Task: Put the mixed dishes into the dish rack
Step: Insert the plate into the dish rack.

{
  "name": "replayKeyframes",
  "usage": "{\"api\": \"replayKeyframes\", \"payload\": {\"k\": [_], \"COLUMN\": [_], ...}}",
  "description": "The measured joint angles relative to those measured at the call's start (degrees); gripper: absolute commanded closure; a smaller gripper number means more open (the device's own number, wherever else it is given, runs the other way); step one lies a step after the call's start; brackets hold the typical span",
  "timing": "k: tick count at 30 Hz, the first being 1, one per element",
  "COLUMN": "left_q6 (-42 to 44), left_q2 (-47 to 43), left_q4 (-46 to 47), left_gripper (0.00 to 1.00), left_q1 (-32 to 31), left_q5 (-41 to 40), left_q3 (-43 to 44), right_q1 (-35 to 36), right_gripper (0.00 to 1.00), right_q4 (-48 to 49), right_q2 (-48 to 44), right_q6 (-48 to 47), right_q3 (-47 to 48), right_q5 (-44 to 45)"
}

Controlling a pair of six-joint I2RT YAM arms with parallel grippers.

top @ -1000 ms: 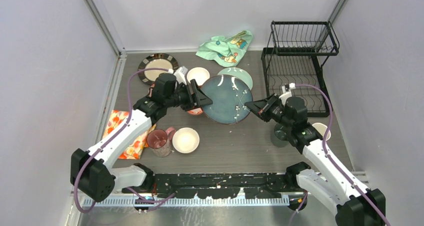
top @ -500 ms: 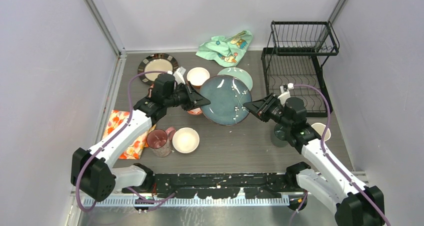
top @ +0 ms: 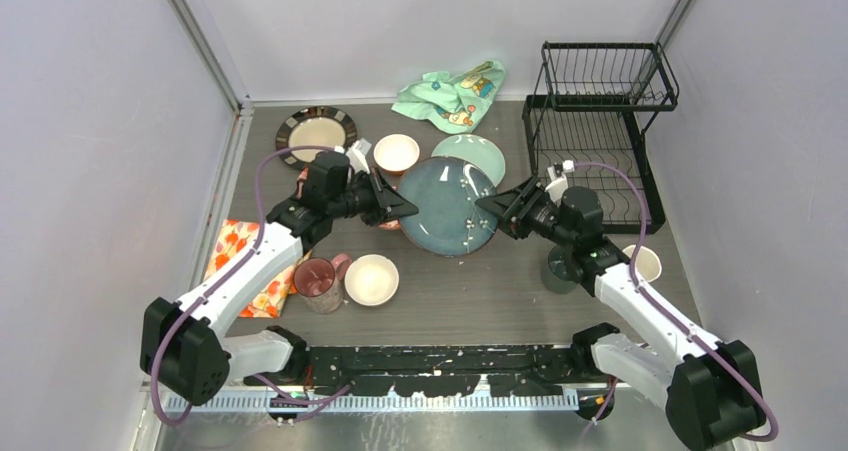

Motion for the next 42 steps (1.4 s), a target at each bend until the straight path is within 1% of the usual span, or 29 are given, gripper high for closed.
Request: {"api": "replayKeyframes", "payload": {"k": [2,5,7,10,11,12,15,16,18,19,22,23,24,25,28,32,37,42], "left_q6": [0.0,-0.2,-0.3,-0.4,-0.5,-1.0,-2.9,-2.7,-1.8,-1.3,0.7,1.7,2.5,3.5,7.0,12.5,20.9,29.6], "left_q2": [0.0,0.0,0.0,0.0,0.0,0.0,-0.5,-1.0,-2.4,-3.2,-6.0,-6.9,-7.8,-8.8,-11.5,-15.3,-20.4,-24.6], "left_q4": [0.1,0.2,0.6,0.9,1.0,1.0,0.9,1.1,0.7,0.4,-1.2,-1.9,-2.9,-4.3,-9.1,-15.8,-21.1,-24.8], "left_gripper": [1.00,1.00,1.00,1.00,0.98,0.91,0.67,0.60,0.47,0.43,0.24,0.19,0.12,0.02,0.00,0.00,0.00,0.00], "left_q1": [0.0,0.0,0.1,0.2,0.4,0.6,1.4,1.6,1.5,1.5,1.5,1.5,1.5,1.5,1.5,1.5,1.5,1.5], "left_q5": [0.1,0.5,0.5,0.5,0.7,0.8,1.6,1.9,2.5,2.7,2.6,2.4,2.1,1.5,-0.5,-4.3,-9.8,-17.1], "left_q3": [-0.3,-1.2,-1.8,-1.9,-1.9,-1.9,-2.1,-2.3,-2.5,-2.6,-2.6,-2.6,-2.6,-2.6,-2.3,-0.4,2.5,2.4], "right_q1": [0.0,0.1,0.1,0.0,0.0,-0.1,-0.1,0.0,0.2,0.3,0.3,0.3,0.3,0.3,0.3,0.3,0.3,0.3], "right_gripper": [0.47,0.57,0.66,0.87,0.95,0.99,0.99,0.99,0.99,0.99,0.99,0.99,0.99,0.99,0.99,0.99,0.99,0.99], "right_q4": [0.7,1.2,1.1,0.7,0.5,0.5,2.0,1.9,1.6,0.9,-1.7,-2.6,-3.3,-4.3,-8.5,-15.0,-22.3,-26.6], "right_q2": [1.0,2.6,3.6,4.5,4.5,4.5,4.3,4.3,4.0,3.5,1.4,0.6,0.0,-0.5,-0.9,-0.7,1.1,5.2], "right_q6": [0.0,0.0,-0.1,-0.3,-0.3,-0.3,-1.6,-1.2,-0.3,-0.1,0.0,0.0,-0.1,-0.3,-1.7,-4.7,-10.1,-17.1], "right_q3": [0.0,0.0,0.0,0.0,0.0,0.0,0.0,0.0,0.0,0.0,0.0,0.0,0.1,0.3,2.8,8.5,19.7,32.1], "right_q5": [-0.1,-0.7,-1.1,-1.1,-0.9,-0.8,-0.9,-1.0,-0.4,0.3,2.7,3.9,4.8,5.7,8.8,13.2,18.9,25.5]}}
